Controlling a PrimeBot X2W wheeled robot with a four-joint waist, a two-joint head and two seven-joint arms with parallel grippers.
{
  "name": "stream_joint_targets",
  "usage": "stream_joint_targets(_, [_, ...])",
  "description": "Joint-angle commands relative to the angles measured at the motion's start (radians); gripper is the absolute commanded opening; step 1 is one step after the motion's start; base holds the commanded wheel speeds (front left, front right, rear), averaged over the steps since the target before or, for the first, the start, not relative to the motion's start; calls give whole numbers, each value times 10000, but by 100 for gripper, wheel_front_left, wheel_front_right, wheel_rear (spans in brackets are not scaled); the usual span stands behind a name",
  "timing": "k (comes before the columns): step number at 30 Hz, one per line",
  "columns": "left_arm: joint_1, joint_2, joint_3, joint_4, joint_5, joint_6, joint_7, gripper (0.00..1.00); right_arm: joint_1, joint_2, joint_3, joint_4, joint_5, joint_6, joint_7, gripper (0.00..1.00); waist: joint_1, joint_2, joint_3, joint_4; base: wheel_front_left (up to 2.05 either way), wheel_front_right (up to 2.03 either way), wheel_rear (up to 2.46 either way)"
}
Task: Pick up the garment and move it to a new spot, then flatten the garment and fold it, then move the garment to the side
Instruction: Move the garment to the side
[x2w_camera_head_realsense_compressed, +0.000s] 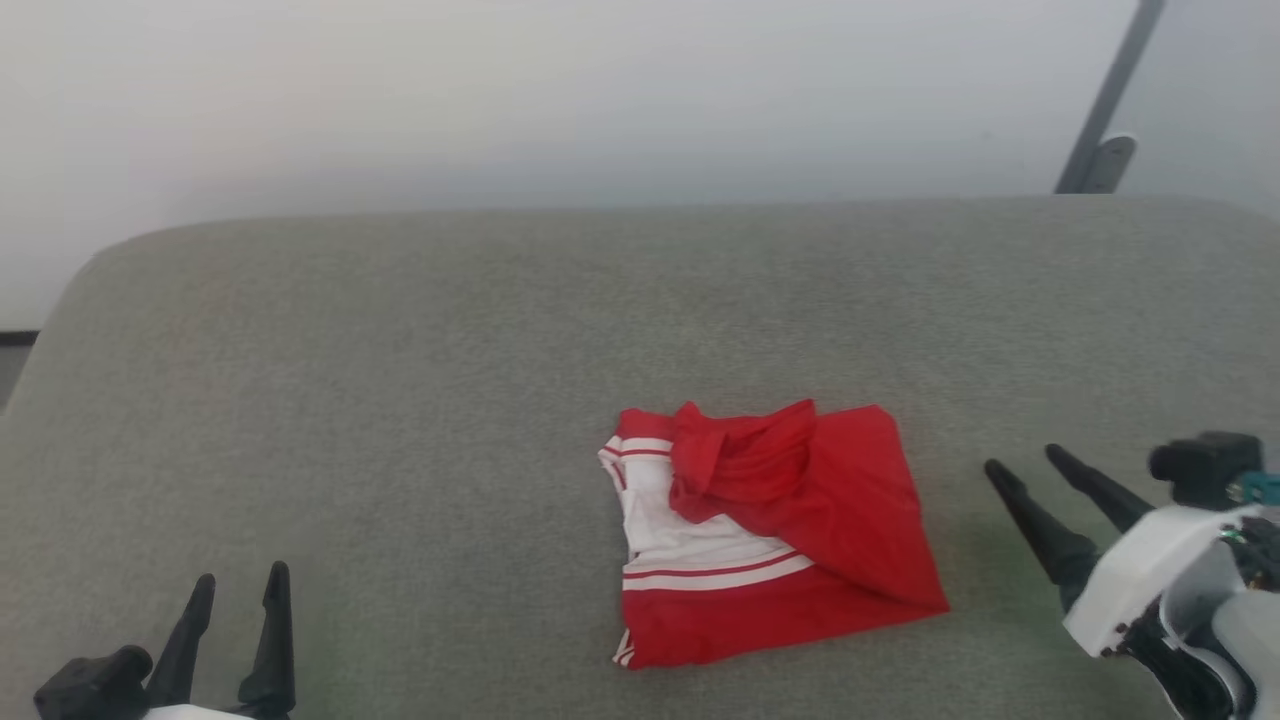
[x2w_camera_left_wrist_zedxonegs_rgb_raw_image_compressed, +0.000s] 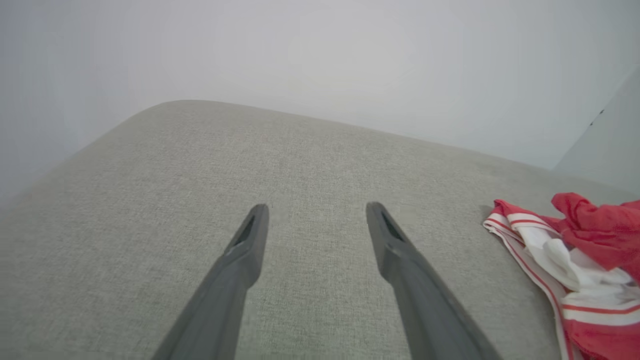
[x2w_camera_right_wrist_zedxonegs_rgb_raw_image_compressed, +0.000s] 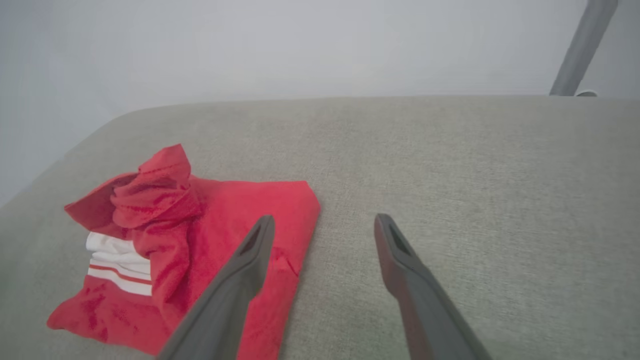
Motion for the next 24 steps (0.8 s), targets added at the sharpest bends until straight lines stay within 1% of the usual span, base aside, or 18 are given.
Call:
stream_joint_targets(1, [-98, -16, -22, 7, 64, -40, -45, 100, -156, -10, 124, 15, 93, -3, 146, 100, 0, -1, 100, 169, 0, 0, 0])
stream_joint_targets(11, [-393, -242, -297, 119, 157, -79, -45, 100, -1353, -149, 1248, 595, 508, -4, 2317, 100, 0, -1, 463, 1083, 0, 0, 0])
stream_joint_targets(18, [-550, -488, -415, 227, 293, -165, -45, 100, -1929, -180, 1731, 1235, 867, -4, 4419, 100, 0, -1, 797, 1573, 0, 0, 0])
stream_joint_targets(24, [-759, -717, -484, 305, 445, -220, -45, 100, -2172, 192, 1935, 1961, 1231, -4, 6209, 100, 0, -1, 1155, 1828, 0, 0, 0])
